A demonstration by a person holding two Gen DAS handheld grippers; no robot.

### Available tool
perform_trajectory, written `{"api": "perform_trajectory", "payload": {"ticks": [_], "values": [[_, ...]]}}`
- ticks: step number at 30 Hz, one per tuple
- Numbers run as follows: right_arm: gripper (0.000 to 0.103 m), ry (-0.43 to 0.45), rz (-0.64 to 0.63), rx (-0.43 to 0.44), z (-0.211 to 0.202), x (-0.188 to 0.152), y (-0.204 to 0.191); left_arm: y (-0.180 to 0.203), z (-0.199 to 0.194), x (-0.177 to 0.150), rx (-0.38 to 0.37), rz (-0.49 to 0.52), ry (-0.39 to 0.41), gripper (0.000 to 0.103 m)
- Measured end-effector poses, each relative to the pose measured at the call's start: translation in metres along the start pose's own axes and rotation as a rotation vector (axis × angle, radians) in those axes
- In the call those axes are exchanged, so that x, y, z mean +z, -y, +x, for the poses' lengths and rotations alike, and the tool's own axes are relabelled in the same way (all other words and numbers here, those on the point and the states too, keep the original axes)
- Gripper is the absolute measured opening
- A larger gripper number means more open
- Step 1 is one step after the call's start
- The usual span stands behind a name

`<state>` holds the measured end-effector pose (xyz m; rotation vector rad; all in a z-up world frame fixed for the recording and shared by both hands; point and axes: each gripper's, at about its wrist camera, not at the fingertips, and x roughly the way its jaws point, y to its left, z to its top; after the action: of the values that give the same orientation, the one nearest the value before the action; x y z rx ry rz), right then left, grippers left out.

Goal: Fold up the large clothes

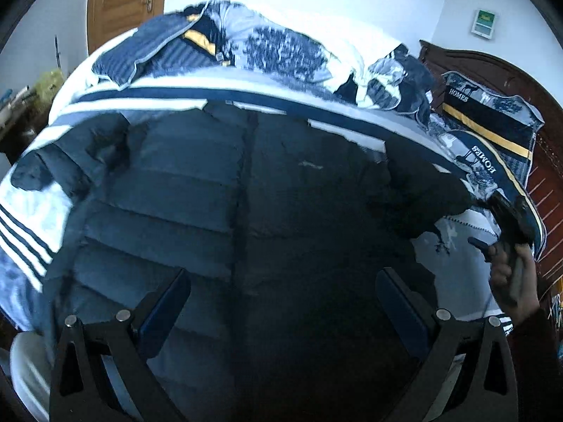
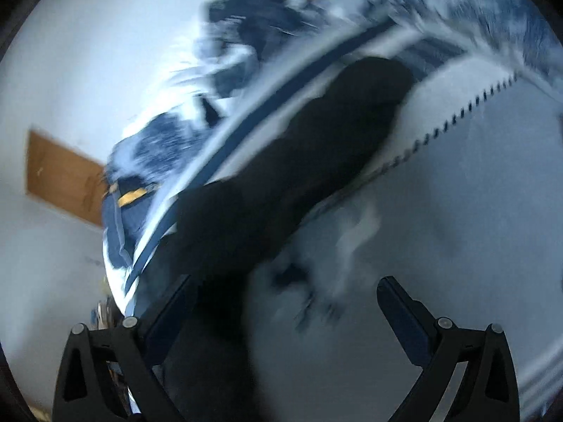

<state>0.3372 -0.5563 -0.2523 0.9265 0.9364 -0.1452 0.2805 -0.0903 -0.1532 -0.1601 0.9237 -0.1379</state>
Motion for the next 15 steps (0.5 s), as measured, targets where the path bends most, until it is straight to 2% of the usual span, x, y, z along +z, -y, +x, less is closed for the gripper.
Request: {"api": "perform_trajectory", "payload": {"ticks": [3,4,5,7,9,10,12,13,14,15], "values": [[0.102,0.018,0.111,0.016,0.034,0.041,0.034,-0.003,0.022,0.001,0.001,-0.01,-0.025,0.103],[0.102,0.058,0.155,0.046,0.041,0.055,0.044,-0.004,0.027,0.001,0.004,-0.006,-0.031,0.103],[0.102,0.087,0.164,0.065,0.043,0.064,0.046,-0.005,0.032,0.0,0.004,0.0,-0.038,0.103],[0.099,0.121,0.158,0.05,0.049,0.078,0.042,-0.007,0.037,-0.004,0.002,0.008,-0.051,0.103],[0.079,0.124,0.148,0.007,0.059,0.083,0.037,-0.009,0.04,-0.006,0.001,0.006,-0.065,0.103],[0.049,0.112,0.14,-0.038,0.065,0.084,0.036,-0.011,0.04,-0.007,-0.003,0.001,-0.068,0.103],[0.016,0.088,0.146,-0.065,0.068,0.084,0.034,-0.015,0.033,-0.007,-0.014,-0.009,-0.068,0.103],[0.008,0.097,0.134,-0.062,0.06,0.082,0.025,-0.017,0.029,-0.007,-0.016,-0.009,-0.063,0.103],[0.007,0.112,0.108,-0.063,0.052,0.08,0.018,-0.018,0.023,-0.007,-0.016,-0.007,-0.053,0.103],[0.007,0.149,0.034,-0.07,0.033,0.077,-0.005,-0.02,0.018,-0.007,-0.016,-0.008,-0.045,0.103]]}}
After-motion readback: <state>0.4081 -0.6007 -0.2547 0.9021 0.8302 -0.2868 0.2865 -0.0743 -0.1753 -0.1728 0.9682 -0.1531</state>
